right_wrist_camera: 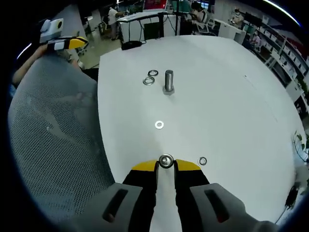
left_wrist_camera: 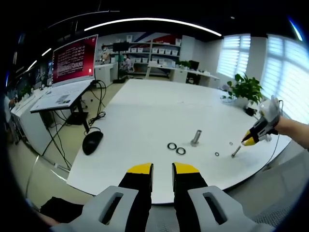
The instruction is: Place the washer onto the threaded stud by aligning its center hole with the stud, sliding it down to the base, and recovering from edge contact or off-axis alignment until the washer reaches the visible bottom stop.
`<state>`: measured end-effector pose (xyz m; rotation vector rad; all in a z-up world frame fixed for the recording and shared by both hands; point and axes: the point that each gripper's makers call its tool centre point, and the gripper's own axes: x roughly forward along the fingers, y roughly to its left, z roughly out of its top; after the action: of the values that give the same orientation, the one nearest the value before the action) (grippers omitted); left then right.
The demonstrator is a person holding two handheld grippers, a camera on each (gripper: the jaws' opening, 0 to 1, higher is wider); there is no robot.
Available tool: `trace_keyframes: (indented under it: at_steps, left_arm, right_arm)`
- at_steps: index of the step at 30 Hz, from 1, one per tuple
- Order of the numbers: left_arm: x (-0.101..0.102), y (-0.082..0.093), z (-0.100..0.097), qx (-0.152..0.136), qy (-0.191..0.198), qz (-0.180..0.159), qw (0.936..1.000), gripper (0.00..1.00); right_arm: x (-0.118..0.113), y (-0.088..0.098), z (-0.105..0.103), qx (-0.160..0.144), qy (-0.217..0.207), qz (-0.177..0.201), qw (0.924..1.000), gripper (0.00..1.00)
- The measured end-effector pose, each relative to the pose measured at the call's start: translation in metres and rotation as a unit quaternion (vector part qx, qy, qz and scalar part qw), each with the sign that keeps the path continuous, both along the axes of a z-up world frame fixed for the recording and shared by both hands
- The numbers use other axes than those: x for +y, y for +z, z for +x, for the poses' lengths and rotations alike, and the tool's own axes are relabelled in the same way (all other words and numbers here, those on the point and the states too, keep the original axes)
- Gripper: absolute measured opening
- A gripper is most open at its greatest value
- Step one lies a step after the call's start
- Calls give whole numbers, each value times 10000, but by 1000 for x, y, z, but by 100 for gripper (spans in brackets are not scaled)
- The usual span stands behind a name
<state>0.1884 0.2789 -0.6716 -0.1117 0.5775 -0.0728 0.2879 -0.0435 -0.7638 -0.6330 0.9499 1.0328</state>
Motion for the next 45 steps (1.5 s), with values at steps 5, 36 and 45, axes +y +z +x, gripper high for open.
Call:
trace_keyframes:
  at_steps: [5,36,45]
  left_arm:
    - [0,2,1,-63,18,-45,10000,13]
    - [0,0,0,-1,-3,-5,10000,13]
    - [0,1,0,-21,-6,-10,10000,13]
  right_arm:
    - [1,-7,-1,6,82,-123,9999,15]
    - [-5,-75,-1,306,637,-1144,9909,12]
    - [-18,-62,0,172,635,-1122,9915,19]
